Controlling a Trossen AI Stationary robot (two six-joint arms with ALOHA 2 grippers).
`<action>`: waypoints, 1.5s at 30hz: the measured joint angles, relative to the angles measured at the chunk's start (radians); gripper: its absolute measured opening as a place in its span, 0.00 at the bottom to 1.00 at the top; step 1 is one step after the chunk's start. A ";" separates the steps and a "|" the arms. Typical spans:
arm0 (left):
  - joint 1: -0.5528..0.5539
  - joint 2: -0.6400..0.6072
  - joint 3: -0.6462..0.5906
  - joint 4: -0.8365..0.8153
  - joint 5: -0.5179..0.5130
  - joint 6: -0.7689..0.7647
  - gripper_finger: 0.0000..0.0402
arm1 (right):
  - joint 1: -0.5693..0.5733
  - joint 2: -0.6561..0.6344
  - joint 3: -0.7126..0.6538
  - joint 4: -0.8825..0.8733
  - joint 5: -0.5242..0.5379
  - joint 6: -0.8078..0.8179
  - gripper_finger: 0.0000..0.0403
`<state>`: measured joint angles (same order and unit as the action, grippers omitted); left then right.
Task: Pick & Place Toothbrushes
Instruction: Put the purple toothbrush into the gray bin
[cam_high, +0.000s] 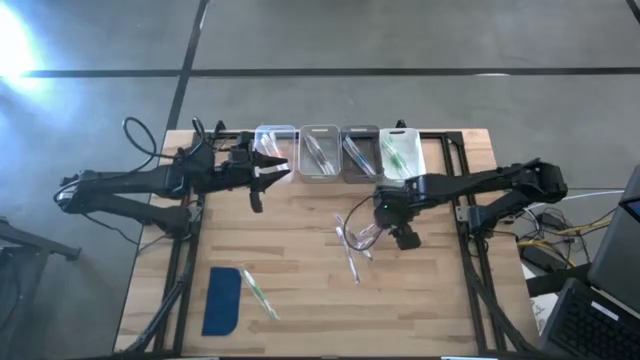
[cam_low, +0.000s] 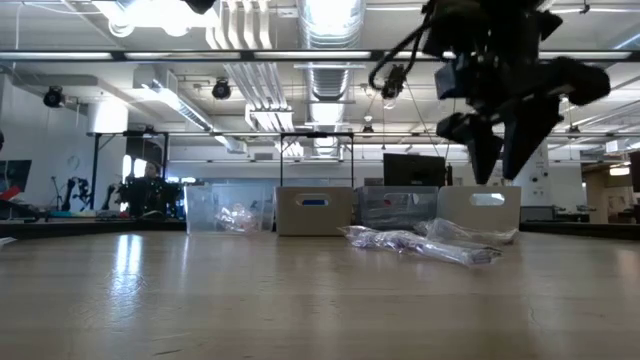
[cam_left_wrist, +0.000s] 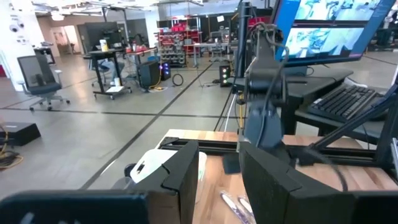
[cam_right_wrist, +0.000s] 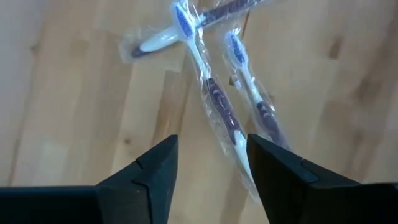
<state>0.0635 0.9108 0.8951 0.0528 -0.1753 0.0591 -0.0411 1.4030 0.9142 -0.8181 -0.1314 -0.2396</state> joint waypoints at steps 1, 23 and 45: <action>0.000 0.000 0.000 0.000 0.000 0.000 0.31 | 0.000 0.013 -0.013 0.020 0.001 0.002 0.47; 0.000 0.002 0.001 0.000 -0.002 -0.032 0.31 | 0.002 0.239 -0.084 0.141 0.114 -0.130 0.43; 0.000 0.002 0.001 0.000 -0.002 -0.057 0.31 | 0.004 0.177 -0.105 0.211 0.135 -0.204 0.43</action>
<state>0.0639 0.9127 0.8963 0.0528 -0.1776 0.0021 -0.0370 1.5796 0.8089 -0.6074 0.0039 -0.4431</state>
